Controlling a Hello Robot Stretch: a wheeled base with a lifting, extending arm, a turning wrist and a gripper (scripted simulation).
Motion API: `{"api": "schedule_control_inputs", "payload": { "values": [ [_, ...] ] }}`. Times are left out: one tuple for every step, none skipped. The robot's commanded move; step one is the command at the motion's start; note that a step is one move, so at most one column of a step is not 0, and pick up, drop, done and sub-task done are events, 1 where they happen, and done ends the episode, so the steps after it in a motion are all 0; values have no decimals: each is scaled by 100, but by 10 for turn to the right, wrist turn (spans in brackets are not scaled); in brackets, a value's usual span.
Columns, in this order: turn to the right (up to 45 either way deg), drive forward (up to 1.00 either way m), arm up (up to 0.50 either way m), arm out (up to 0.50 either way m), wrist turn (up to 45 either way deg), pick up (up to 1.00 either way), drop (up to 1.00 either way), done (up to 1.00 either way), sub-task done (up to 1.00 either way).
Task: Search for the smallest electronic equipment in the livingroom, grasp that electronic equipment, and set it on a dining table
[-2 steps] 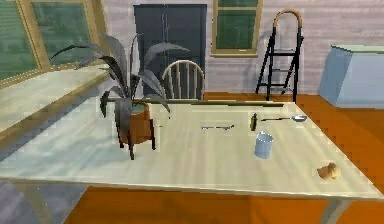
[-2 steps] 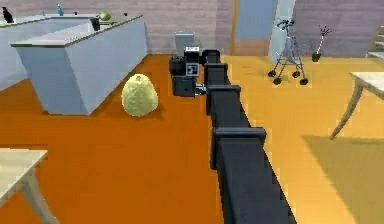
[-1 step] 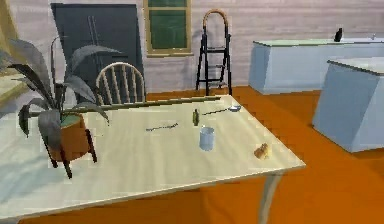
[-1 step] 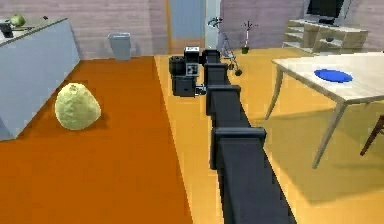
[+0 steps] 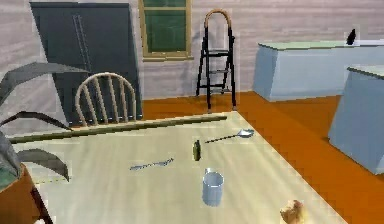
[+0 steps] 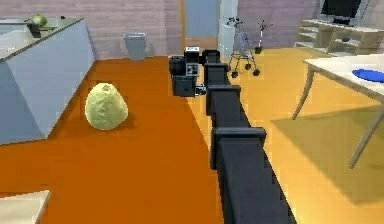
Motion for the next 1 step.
{"api": "schedule_control_inputs", "payload": {
  "values": [
    [-240,0,0,0,0,0,0,0,0]
  ]
}}
